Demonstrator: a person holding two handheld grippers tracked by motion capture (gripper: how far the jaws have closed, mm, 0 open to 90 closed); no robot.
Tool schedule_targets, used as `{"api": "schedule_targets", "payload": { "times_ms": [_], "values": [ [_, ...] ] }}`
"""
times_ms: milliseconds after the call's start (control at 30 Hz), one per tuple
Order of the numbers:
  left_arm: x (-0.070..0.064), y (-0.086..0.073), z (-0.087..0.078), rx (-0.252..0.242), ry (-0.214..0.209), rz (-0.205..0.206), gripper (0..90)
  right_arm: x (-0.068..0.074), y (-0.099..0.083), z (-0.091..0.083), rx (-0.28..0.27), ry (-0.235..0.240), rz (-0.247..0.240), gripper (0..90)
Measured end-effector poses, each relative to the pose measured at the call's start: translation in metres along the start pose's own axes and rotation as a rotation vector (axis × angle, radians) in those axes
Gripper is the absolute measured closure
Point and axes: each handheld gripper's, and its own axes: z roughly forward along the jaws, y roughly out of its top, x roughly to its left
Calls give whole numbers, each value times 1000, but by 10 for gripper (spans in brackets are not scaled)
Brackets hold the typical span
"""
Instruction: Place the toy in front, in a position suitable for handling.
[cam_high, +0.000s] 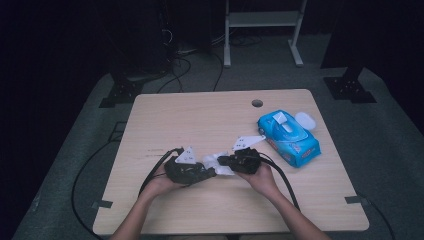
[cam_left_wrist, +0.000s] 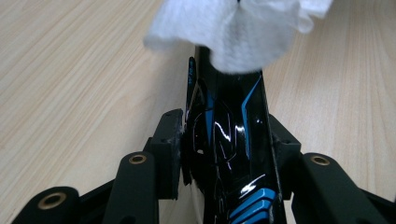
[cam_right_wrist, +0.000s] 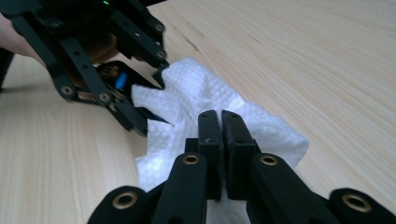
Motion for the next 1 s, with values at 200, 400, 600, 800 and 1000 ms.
{"api": "schedule_targets", "payload": {
  "times_ms": [200, 400, 600, 800, 1000],
  "values": [
    [0, 0, 0, 4, 0, -1, 562, 1, -2, 0, -30, 15, 6, 869],
    [0, 1, 0, 6, -3, 0, 564, -3, -8, 3, -17, -1, 19, 869],
    [1, 5, 3, 12, -4, -5, 545, -5, -11, 3, -21, 11, 48, 869],
    [2, 13, 13, 49, -12, -7, 486, -4, -8, 3, -21, 14, 40, 869],
    [2, 24, 23, 174, -4, 15, 516, -4, -10, 4, -20, 19, 44, 869]
  ]
}}
